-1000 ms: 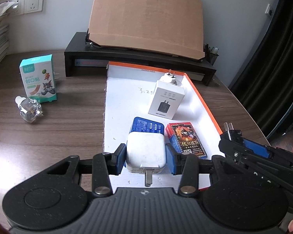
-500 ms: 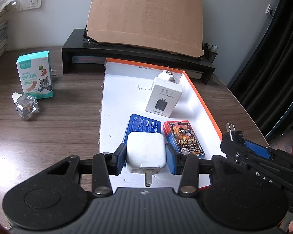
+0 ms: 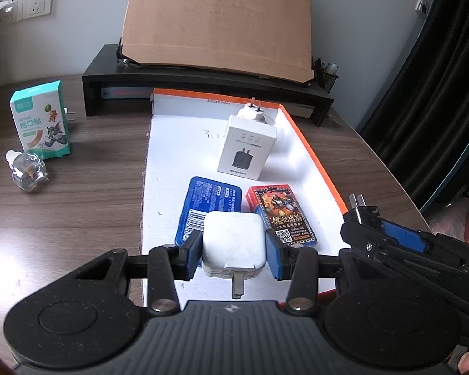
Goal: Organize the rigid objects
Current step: 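Lower the white charger into the tray with the left tool while the right tool lowers the black adapter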
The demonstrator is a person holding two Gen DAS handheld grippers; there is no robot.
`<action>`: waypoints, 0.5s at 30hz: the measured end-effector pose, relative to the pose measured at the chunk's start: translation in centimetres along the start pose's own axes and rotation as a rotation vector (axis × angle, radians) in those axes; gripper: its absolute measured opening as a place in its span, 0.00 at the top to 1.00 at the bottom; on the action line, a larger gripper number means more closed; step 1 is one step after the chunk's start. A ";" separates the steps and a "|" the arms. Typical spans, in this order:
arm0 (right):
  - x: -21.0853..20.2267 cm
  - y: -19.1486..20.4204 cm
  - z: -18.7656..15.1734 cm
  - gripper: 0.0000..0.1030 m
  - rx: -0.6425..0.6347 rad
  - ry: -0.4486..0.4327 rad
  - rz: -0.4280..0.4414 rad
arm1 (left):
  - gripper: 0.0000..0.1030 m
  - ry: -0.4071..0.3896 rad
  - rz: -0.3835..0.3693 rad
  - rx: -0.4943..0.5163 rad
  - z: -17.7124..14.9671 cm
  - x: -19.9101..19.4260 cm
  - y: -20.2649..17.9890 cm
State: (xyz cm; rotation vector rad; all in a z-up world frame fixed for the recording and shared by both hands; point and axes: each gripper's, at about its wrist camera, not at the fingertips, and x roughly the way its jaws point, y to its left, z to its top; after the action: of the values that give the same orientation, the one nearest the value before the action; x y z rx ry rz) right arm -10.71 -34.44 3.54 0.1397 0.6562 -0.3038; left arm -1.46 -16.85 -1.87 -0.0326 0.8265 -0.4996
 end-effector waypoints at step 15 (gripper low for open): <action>0.7 -0.3 0.1 0.58 0.004 0.011 -0.002 | 0.58 0.014 -0.008 0.014 0.4 1.0 -0.7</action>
State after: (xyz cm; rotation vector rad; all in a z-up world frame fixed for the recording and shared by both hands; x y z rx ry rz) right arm -10.21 -34.87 3.22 0.1447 0.6666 -0.3067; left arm -0.92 -17.91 -2.14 -0.0197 0.8372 -0.5131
